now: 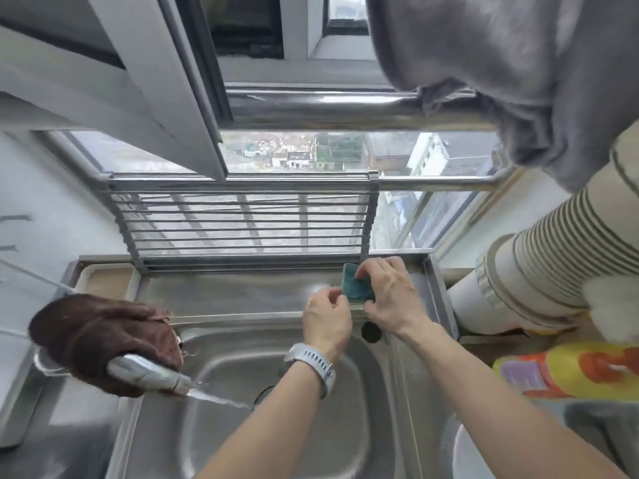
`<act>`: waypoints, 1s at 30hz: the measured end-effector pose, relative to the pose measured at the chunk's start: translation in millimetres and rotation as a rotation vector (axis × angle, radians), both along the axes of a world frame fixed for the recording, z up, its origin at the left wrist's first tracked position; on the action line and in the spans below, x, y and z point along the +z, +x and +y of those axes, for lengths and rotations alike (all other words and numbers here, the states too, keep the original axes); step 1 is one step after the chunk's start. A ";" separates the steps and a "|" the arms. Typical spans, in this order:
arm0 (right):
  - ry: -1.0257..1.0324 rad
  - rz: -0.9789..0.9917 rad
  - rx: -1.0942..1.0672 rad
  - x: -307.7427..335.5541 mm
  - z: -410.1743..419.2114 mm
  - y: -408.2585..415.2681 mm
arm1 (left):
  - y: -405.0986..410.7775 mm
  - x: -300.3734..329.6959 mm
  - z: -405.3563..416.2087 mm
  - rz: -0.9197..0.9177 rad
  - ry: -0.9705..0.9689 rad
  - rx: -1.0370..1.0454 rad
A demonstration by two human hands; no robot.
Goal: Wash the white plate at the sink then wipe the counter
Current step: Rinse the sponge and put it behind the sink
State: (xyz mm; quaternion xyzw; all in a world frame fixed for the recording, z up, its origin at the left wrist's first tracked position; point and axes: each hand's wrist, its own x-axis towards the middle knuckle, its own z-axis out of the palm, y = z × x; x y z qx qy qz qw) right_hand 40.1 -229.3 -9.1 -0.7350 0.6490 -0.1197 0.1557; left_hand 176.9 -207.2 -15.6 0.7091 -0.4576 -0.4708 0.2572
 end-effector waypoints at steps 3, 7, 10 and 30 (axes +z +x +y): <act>0.028 0.073 0.001 -14.6 -8.7 -25.5 | -7.7 -10.9 -3.7 -0.032 0.041 -0.144; 0.081 0.065 -0.045 -30.8 -13.2 -54.9 | -10.5 -23.9 7.5 -0.066 0.026 -0.176; 0.073 0.079 -0.033 -34.6 -15.1 -58.5 | -11.9 -23.9 15.5 -0.079 0.010 -0.166; -0.228 -0.679 -1.244 115.0 229.9 -138.4 | -129.0 80.2 106.8 0.188 -0.148 -0.523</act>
